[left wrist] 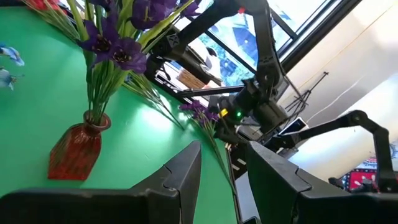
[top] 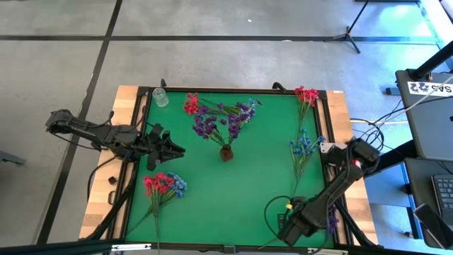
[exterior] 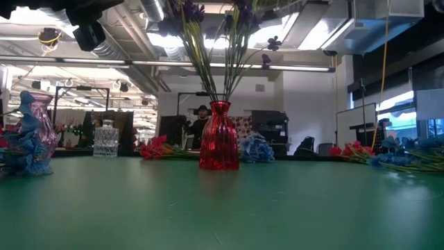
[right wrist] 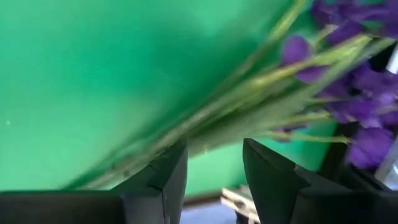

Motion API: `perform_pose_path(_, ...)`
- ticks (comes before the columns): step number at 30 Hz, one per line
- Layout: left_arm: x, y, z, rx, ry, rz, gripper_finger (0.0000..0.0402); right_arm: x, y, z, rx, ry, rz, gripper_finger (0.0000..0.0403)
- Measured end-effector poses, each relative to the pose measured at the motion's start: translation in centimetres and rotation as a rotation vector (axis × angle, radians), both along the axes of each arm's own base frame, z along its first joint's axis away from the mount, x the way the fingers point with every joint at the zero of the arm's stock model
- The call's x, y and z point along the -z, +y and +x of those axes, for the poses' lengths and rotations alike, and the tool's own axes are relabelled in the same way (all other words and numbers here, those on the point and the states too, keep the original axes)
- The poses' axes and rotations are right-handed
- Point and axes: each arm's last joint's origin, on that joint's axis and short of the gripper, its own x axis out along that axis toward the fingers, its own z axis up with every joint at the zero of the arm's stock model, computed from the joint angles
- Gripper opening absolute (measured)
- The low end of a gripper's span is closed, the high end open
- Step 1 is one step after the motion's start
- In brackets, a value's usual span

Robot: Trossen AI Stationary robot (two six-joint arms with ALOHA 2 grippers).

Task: Sort flowers into vase by color
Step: Put the violet flowers into the red vase

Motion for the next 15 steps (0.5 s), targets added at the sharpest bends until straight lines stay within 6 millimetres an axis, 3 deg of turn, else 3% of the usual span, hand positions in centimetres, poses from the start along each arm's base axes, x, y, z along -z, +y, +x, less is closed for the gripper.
perform_pose_path(7, 0.0, 0.0, 0.0, -0.004, -0.002, 0.0, 0.0124, 2.5, 0.1, 1.5, -0.035, -0.028, -0.013, 0.0154)
perform_pose_path(15, 0.0, 0.0, 0.0, -0.004, -0.002, 0.0, 0.0124, 2.4, -1.8, 6.4, -0.165, -0.366, 0.02, 0.0154)
